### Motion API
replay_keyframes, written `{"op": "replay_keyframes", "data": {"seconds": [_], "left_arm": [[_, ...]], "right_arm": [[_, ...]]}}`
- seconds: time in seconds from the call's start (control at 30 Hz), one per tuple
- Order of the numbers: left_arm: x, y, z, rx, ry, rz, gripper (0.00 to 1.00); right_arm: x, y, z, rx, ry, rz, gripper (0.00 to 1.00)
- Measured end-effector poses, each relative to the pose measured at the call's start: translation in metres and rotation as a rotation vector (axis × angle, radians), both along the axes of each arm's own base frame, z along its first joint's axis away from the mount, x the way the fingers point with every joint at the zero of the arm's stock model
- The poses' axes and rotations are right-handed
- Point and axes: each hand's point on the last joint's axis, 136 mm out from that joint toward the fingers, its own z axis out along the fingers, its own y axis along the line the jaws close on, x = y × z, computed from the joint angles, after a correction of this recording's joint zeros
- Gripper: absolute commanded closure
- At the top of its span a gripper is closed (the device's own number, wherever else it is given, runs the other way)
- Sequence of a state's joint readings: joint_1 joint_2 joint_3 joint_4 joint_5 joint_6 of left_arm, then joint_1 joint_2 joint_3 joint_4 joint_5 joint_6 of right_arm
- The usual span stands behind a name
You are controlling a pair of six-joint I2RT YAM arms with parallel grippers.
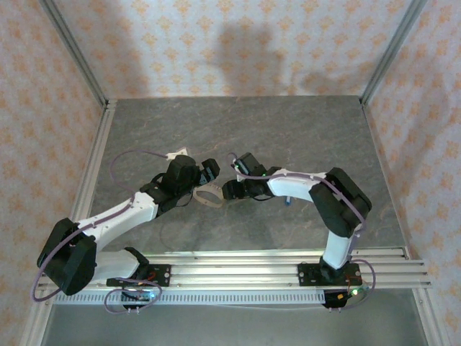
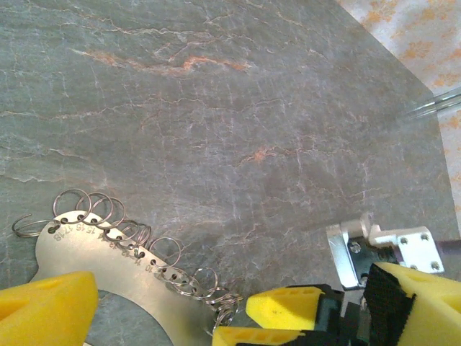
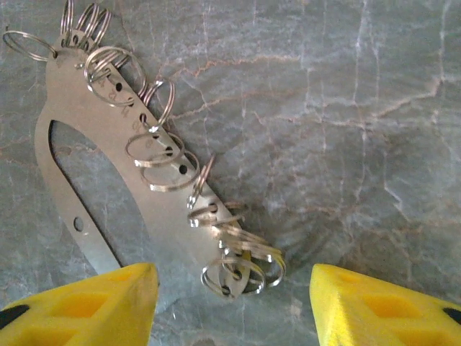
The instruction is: Put the keys on the keyring
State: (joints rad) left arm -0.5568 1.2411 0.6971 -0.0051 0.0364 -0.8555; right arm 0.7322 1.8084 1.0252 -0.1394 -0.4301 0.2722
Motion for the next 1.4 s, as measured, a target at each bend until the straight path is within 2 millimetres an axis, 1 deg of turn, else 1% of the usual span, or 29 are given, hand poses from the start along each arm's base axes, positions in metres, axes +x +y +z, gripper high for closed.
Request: {"op": "replay_keyframes", "data": {"seconds": [0.2,0.4,0.57,0.83,1.0,1.1,1.27,1.4], "left_arm": [[0.0,0.0,0.0,0.0,0.0,0.0,0.03],[0.0,0.0,0.0,0.0,0.0,0.0,0.03],[0.0,0.0,0.0,0.0,0.0,0.0,0.03],[0.0,0.0,-0.002,0.002,0.004,0.0,0.03],[0.0,0.0,-0.002,0.002,0.004,-0.001,0.03],[0.0,-0.001,-0.002,0.002,0.004,-0.002,0.03],[-0.001,-0.002,-0.002,0.002,0.005,-0.007,0.03],[-0.001,-0.002,-0.002,0.002,0.005,-0.007,0.03]], "right_arm": [[0.001,0.002,-0.002,0.004,0.007,0.011,0.45],[-0.008,0.009,0.0,0.037,0.033,0.052,0.48],[-0.019,0.014,0.006,0.071,0.05,0.098,0.51],[-0.034,0.012,0.015,0.1,0.058,0.139,0.54],[-0.038,0.009,0.026,0.119,0.046,0.145,0.54],[-0.039,0.008,0.03,0.122,0.037,0.144,0.57],[-0.038,0.005,0.025,0.101,0.038,0.132,0.59],[-0.039,0.003,0.014,0.079,0.056,0.126,0.59]]}}
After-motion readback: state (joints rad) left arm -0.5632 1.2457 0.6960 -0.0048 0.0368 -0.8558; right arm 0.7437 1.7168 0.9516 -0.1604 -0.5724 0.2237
